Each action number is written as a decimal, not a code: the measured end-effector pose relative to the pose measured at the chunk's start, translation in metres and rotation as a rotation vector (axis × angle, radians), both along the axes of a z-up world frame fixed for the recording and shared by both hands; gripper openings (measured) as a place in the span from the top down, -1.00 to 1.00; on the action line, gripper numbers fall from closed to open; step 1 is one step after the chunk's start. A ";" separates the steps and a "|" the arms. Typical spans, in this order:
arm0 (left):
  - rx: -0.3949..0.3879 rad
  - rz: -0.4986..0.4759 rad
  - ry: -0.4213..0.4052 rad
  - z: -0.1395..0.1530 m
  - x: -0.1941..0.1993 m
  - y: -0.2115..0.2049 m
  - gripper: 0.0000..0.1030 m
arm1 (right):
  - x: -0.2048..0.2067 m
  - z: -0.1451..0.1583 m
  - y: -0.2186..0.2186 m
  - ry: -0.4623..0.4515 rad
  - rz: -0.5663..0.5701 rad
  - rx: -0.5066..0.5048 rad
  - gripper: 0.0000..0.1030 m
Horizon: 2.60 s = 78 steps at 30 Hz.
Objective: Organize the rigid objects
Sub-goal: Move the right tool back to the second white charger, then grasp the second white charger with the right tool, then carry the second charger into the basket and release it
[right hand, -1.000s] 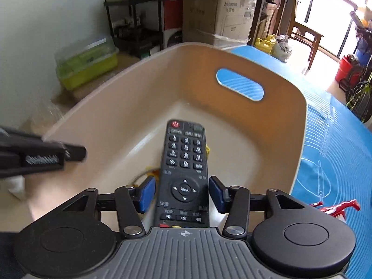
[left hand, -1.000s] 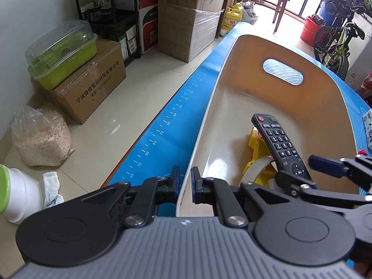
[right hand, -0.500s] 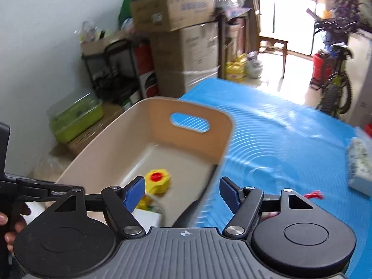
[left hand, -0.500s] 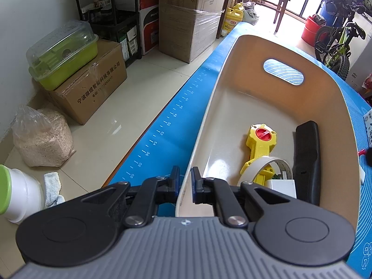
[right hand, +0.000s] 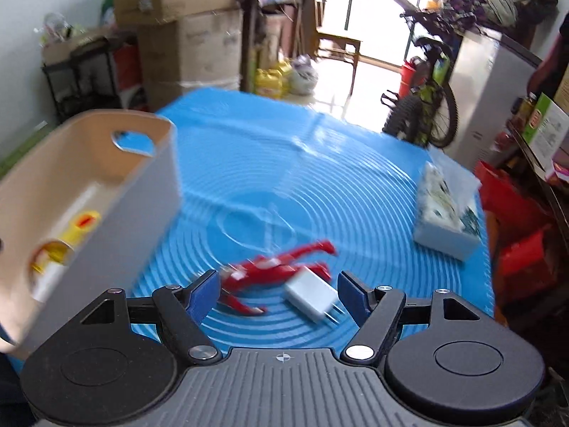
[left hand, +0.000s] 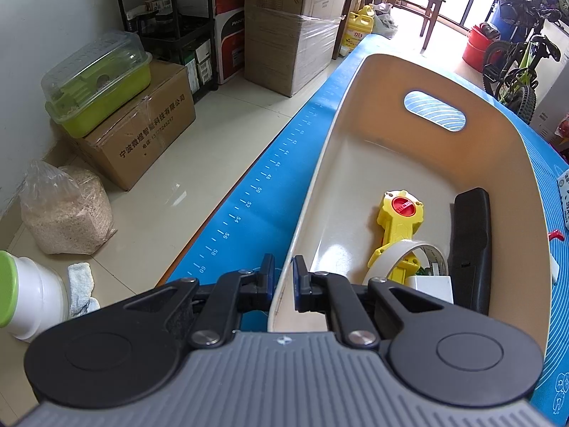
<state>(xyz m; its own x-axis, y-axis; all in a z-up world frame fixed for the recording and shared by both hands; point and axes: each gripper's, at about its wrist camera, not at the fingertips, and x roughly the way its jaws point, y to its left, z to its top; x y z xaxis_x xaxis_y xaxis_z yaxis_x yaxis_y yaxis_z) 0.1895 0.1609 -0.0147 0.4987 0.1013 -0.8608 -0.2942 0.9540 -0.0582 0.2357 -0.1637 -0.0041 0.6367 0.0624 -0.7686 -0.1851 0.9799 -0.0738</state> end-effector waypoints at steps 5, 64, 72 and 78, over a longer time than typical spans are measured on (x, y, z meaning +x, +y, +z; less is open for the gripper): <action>0.003 0.001 0.000 0.000 0.000 0.000 0.76 | 0.010 -0.031 -0.013 0.037 -0.022 -0.037 -0.53; 0.019 0.007 0.001 0.001 0.000 -0.004 0.75 | -0.011 -0.018 -0.018 -0.221 0.048 0.061 0.15; 0.019 0.007 0.001 0.001 0.000 -0.004 0.75 | -0.017 0.034 0.023 -0.310 0.118 0.114 0.15; 0.019 0.007 0.001 0.001 0.000 -0.004 0.75 | -0.017 0.050 0.071 -0.312 0.222 0.167 0.15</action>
<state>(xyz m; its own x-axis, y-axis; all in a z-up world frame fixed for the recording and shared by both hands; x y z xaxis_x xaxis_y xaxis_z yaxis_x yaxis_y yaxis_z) 0.1900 0.1570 -0.0139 0.4974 0.1212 -0.8590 -0.3011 0.9527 -0.0399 0.2185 -0.0922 0.0456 0.7944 0.3323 -0.5085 -0.3876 0.9218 -0.0032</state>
